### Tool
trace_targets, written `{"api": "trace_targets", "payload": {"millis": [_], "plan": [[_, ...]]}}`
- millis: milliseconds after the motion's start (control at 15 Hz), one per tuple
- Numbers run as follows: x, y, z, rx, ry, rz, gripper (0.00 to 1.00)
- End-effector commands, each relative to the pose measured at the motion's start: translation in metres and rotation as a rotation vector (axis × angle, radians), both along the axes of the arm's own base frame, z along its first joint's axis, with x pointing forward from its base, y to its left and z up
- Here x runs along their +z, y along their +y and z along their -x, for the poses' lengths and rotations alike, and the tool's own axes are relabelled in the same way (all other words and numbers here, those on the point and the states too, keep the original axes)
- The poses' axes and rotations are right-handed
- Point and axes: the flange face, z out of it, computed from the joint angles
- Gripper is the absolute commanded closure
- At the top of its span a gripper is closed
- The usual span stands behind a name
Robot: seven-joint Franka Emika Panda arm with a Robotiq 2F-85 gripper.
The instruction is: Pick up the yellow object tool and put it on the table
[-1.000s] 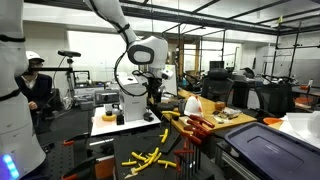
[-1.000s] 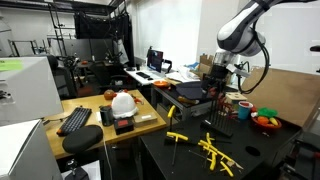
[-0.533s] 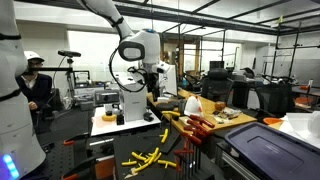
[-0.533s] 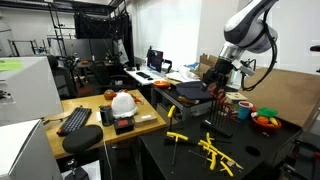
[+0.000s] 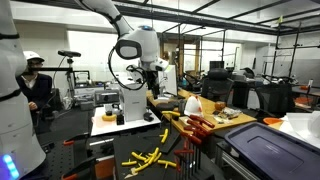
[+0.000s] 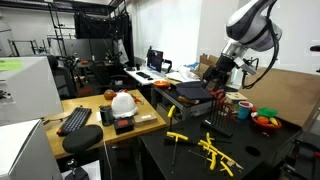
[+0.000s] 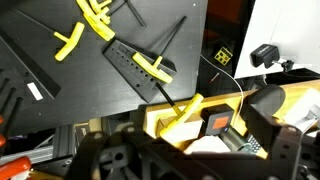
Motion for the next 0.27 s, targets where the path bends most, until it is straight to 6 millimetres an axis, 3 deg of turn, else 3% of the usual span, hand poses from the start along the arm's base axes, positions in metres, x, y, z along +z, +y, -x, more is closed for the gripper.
{"api": "trace_targets", "payload": {"millis": [0, 200], "plan": [[0.0003, 0.0, 0.0001, -0.001, 0.002, 0.0, 0.0], [-0.0017, -0.0005, 0.0001, -0.001, 0.006, 0.001, 0.0]]}}
